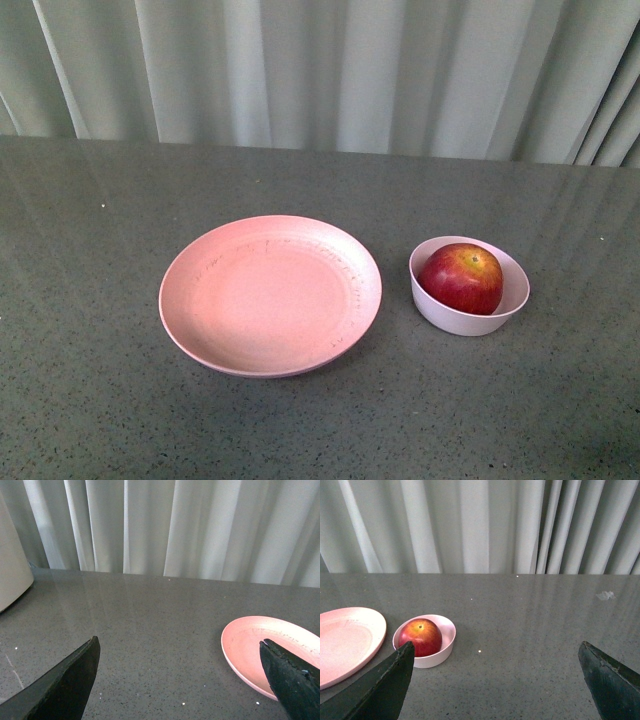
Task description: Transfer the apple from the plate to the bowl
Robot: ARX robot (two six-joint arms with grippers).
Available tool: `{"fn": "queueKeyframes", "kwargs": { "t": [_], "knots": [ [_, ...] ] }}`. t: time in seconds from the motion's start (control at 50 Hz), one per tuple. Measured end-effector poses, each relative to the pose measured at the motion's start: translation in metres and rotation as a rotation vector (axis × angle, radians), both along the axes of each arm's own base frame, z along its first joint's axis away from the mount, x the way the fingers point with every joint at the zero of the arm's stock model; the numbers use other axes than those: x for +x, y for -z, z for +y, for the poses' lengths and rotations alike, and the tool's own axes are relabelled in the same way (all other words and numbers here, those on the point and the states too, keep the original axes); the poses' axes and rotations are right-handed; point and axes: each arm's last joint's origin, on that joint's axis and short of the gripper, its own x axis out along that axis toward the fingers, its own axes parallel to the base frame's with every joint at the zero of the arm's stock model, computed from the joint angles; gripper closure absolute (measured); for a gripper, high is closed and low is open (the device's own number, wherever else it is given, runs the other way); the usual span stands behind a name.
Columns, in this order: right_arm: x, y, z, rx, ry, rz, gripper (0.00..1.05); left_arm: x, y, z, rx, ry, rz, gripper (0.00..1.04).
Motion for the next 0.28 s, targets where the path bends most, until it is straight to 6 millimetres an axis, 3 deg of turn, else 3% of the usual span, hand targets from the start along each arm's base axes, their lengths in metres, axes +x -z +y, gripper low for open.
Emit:
{"fn": "queueKeyframes", "kwargs": {
  "t": [0.28],
  "knots": [
    [0.0000,0.0000,0.0000,0.000,0.000,0.000,0.09,0.0000,0.0000,0.0000,0.000,0.000,0.000,0.09]
  ]
}}
